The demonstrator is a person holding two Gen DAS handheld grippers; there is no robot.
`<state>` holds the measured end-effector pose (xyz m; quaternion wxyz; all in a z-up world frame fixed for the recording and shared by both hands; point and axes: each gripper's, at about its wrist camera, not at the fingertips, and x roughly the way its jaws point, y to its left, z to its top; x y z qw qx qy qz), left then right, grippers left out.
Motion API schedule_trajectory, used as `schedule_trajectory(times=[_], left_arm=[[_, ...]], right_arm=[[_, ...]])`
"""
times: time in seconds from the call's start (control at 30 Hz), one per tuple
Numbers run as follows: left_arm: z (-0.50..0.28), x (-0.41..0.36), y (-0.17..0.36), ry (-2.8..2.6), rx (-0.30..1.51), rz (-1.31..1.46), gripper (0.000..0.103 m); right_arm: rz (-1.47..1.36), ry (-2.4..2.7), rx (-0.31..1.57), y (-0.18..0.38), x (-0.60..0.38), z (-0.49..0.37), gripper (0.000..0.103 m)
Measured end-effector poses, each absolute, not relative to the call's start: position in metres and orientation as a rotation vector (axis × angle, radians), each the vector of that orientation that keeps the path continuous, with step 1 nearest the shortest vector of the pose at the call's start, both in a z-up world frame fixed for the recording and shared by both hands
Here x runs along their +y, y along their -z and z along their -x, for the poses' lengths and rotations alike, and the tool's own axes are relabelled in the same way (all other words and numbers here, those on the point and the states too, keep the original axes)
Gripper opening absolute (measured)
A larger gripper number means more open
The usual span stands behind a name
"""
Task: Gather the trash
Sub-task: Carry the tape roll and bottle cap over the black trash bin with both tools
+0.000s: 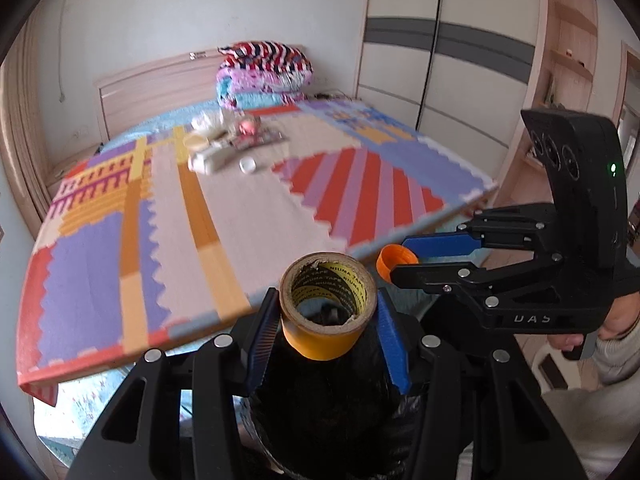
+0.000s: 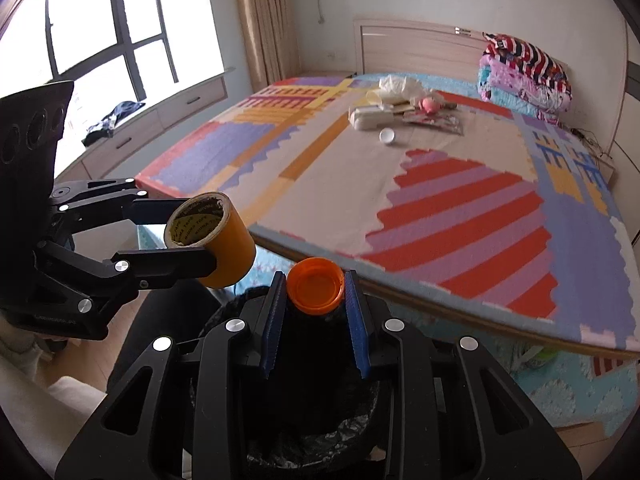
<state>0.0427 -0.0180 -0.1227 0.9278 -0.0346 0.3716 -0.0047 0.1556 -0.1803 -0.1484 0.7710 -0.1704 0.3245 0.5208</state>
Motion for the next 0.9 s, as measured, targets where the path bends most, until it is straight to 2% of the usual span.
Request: schedule_trajectory(times=[0.43, 0.73, 0.9], left_arm=[[-0.048, -0.021, 0.216, 0.028, 0.975, 0.121, 0.046], [-0.059, -0.028, 0.273, 0.027, 1.140, 0.095, 0.046], [-0.061, -0.027, 0.286, 0.025, 1.182, 0.100, 0.046]], right_arm=[[0.386, -1.110, 0.991, 0.251, -0.171, -0.159, 0.030], [0.482, -1.078, 1.073, 0.286, -0.157, -0.153, 0.030], [0.541, -1.048, 1.059, 0.297, -0.152, -0.156, 0.030]])
